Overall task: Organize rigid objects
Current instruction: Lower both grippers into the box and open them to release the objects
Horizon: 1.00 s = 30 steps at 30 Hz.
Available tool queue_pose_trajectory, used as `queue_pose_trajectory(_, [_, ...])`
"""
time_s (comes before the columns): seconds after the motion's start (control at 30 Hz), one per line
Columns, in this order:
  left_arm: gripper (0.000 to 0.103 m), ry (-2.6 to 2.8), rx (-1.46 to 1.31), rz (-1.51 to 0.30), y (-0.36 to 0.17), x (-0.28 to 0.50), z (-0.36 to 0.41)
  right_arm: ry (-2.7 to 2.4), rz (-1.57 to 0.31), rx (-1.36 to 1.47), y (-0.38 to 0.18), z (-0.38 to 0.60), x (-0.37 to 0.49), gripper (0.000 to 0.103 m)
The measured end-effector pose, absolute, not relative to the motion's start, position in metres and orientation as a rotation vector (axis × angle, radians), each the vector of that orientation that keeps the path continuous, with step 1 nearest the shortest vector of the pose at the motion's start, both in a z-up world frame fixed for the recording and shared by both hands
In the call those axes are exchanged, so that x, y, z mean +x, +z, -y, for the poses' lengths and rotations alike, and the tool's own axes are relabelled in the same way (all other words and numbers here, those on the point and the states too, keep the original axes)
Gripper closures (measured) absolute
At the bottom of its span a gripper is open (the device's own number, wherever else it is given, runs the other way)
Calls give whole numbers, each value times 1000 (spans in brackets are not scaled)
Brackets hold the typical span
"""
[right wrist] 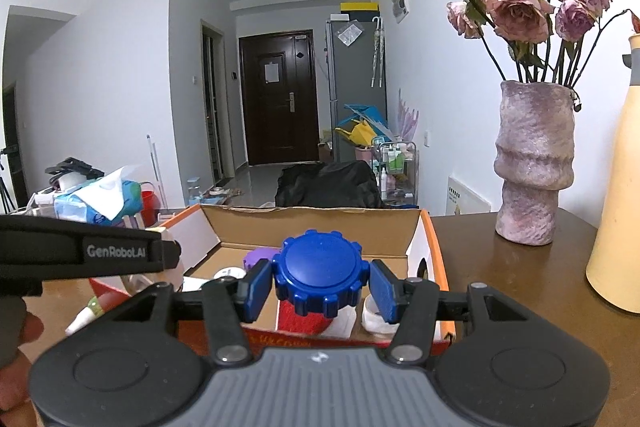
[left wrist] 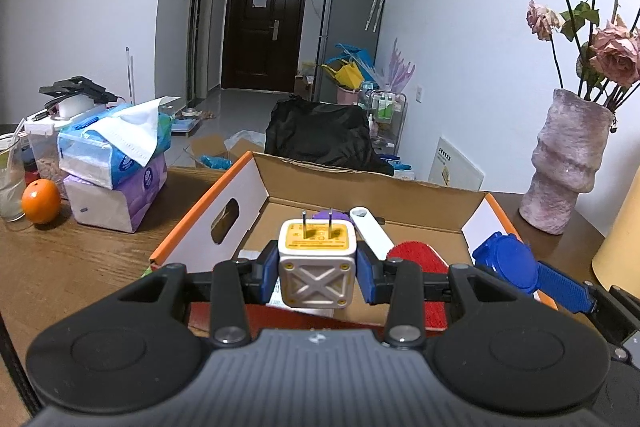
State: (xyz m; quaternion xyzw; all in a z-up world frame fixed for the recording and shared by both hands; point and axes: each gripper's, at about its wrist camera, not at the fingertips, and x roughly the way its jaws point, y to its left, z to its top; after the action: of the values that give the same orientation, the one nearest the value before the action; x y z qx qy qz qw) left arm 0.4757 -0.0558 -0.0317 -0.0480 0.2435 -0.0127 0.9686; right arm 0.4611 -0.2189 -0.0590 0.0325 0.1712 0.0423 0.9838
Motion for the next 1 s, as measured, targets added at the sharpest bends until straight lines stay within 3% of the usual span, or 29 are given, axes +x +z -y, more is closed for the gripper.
queue_pose_trajectory(1.0, [63, 2, -49, -468, -37, 535, 60, 78, -344, 46, -62, 218, 520, 51])
